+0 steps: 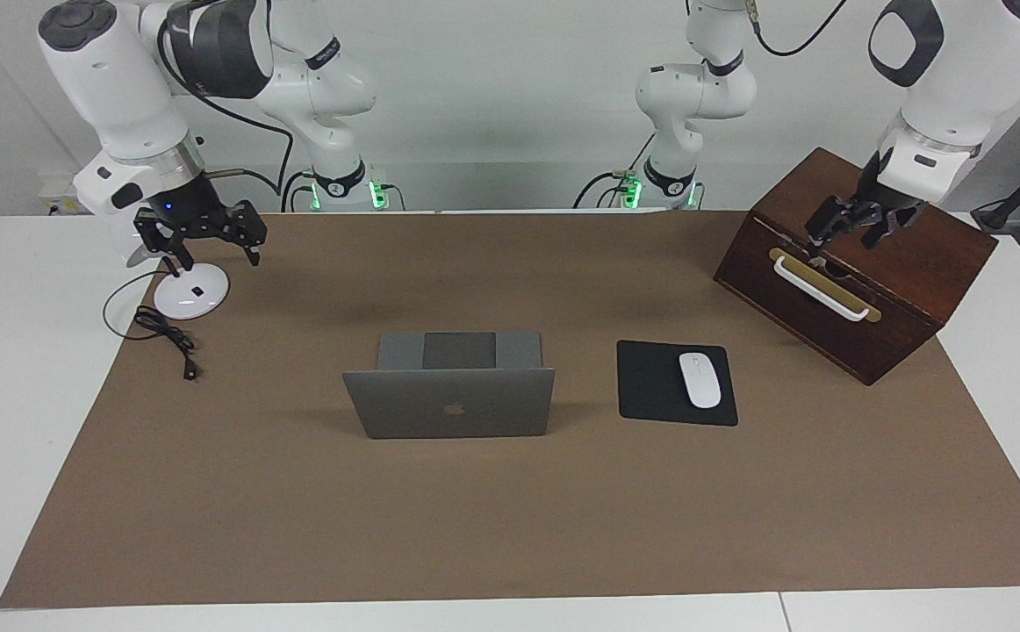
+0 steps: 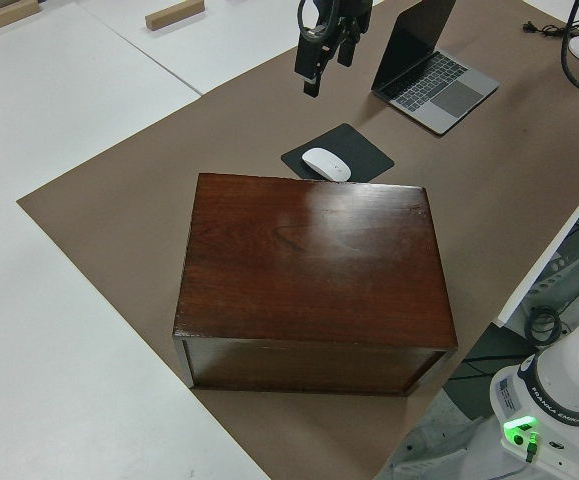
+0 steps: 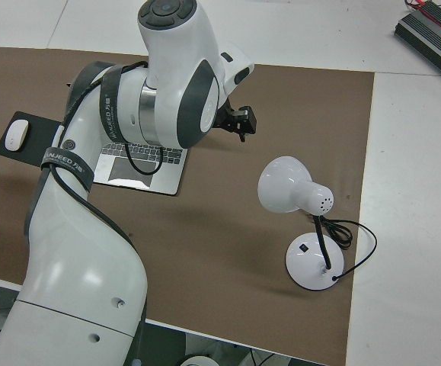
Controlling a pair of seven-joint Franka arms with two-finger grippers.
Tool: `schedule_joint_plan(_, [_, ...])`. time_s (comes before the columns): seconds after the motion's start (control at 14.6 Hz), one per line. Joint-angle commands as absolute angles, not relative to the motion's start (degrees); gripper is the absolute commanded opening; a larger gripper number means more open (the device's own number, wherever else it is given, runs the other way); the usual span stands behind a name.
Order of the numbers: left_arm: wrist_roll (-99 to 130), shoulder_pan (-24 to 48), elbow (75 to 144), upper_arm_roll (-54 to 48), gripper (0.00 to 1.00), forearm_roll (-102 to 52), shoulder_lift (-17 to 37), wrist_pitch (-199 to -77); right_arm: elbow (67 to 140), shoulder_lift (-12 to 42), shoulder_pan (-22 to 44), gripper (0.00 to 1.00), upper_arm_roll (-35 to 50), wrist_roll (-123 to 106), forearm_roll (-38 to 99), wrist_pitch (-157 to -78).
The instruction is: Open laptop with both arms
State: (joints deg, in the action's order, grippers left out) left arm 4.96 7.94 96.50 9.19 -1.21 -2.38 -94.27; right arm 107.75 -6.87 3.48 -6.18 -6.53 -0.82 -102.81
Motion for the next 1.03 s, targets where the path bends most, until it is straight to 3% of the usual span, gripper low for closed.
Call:
schedule_joint_plan(0.0, [0.03, 7.74, 95.45, 9.40, 1.00, -0.44, -2.64, -92.72, 106.35, -5.98, 2.55, 1.00, -5.80, -7.21, -0.53, -101.69])
schedule_joint_plan(0.96, [-0.44, 7.56, 95.54, 9.58, 1.00, -0.70, -2.64, -92.37, 106.44, -6.06, 2.55, 1.00, -5.80, -8.00, -0.53, -102.13])
